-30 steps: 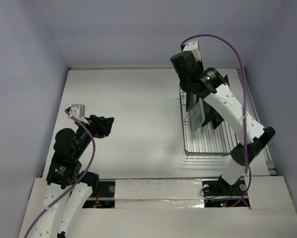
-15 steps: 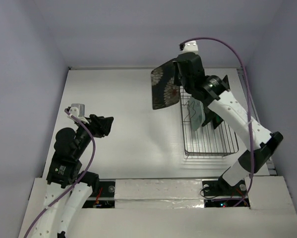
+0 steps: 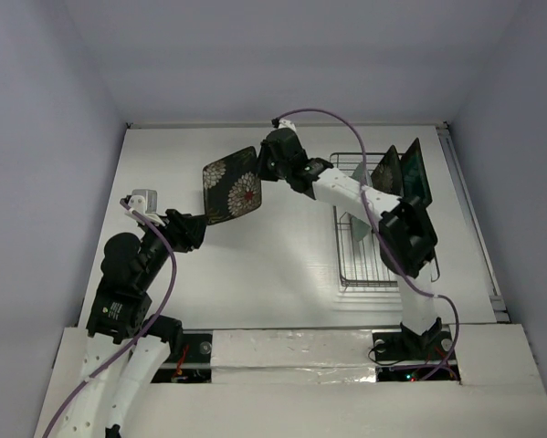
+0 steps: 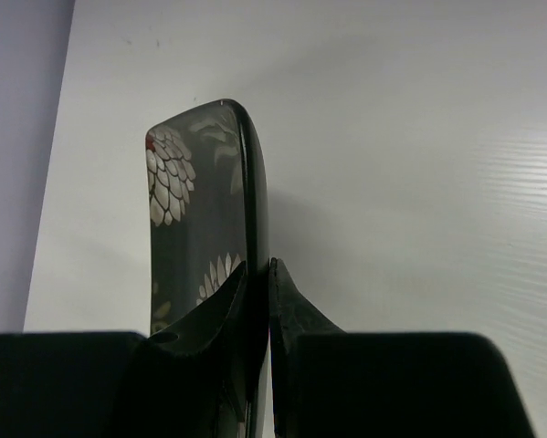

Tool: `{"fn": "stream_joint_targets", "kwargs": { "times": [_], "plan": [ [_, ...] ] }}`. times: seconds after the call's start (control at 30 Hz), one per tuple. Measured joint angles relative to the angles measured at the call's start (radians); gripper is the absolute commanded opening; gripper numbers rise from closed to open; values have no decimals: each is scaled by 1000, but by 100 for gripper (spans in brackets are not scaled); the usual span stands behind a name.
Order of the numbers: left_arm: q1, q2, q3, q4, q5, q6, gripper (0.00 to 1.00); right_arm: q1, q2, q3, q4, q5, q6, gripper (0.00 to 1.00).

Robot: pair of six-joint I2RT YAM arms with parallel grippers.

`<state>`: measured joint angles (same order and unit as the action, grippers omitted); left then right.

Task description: Unload the plates from the dish rack

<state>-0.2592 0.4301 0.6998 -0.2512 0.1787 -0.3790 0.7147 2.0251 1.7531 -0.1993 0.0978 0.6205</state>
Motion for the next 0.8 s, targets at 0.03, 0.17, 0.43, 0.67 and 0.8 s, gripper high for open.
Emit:
{"fn": "stream_joint_targets", "kwargs": {
  "times": [0.03, 0.17, 0.43, 0.67, 0.8],
  "plan": [
    [3, 1, 0, 0, 0, 0, 47, 0, 26, 0, 17, -12, 18, 0],
    [6, 5, 0, 0, 0, 0, 47, 0, 109, 0, 81, -50, 76, 0],
    [6, 7, 0, 0, 0, 0, 47, 0, 227, 1, 144, -95, 150, 0],
    [6, 7, 0, 0, 0, 0, 47, 1, 241, 0, 170, -118, 191, 31],
    [6, 7, 0, 0, 1, 0, 47, 2, 242, -13, 215, -140, 222, 47]
  ]
}}
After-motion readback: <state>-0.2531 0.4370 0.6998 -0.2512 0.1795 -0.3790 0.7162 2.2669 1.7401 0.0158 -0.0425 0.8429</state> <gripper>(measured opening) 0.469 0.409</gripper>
